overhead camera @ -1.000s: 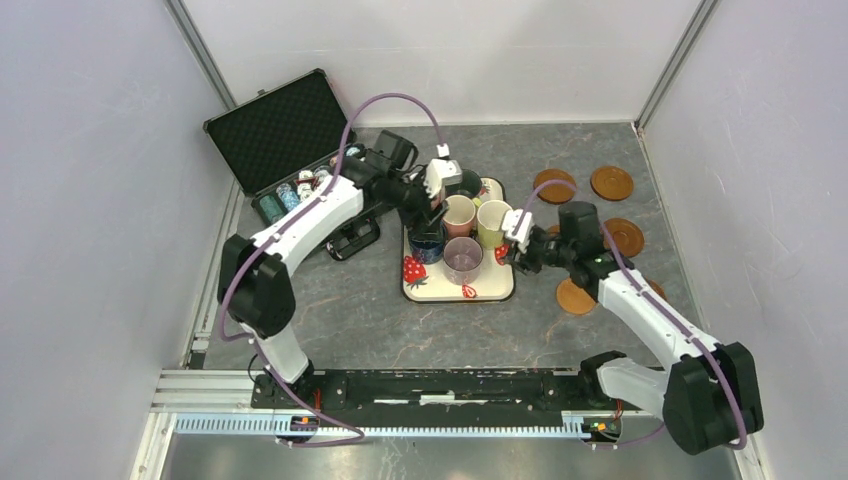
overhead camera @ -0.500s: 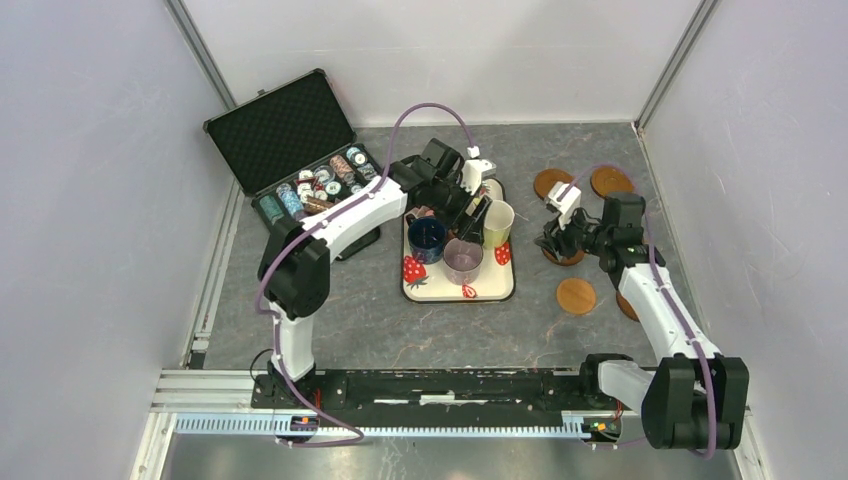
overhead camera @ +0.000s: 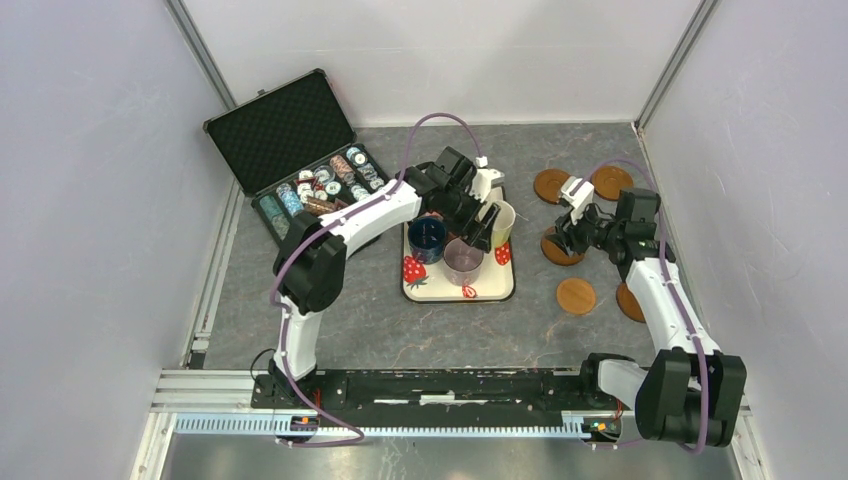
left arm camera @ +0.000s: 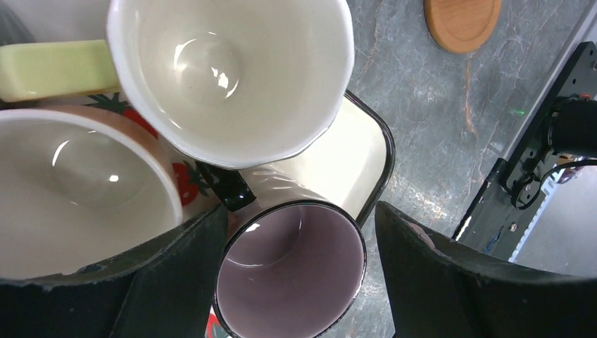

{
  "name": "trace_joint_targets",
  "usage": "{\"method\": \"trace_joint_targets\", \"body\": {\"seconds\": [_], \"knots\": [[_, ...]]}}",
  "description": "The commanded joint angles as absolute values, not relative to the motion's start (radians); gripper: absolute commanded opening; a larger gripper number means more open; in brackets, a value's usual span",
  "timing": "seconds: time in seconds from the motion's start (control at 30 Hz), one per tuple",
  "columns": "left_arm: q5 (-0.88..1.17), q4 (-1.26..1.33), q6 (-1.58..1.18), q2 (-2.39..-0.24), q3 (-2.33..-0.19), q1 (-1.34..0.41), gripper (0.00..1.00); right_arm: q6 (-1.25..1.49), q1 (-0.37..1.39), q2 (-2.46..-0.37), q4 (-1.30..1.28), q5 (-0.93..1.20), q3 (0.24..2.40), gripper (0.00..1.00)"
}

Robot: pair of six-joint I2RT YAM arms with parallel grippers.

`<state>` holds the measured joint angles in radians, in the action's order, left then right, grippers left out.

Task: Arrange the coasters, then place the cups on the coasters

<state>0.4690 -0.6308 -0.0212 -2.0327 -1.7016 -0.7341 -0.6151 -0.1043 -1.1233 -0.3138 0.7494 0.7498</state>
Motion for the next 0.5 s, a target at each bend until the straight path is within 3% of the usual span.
{"method": "trace_joint_targets", "body": {"seconds": [0.0,0.3,0.47], "knots": [[0.498,-0.649,0.031,-2.048,-1.740,-0.760,0.83,-0.656,-0.115,-1.138,-0.331,0.791,0.799,0.49],[0.590,-0.692,0.157,-2.032,-1.690,-0.791,0.80,-0.732,-0.115,-1.156,-0.390,0.841,0.795,0.52],[0.609,-0.723,0.245,-2.023,-1.702,-0.808,0.83,-0.799,-0.107,-1.170,-0.436,0.869,0.791,0.63]]}}
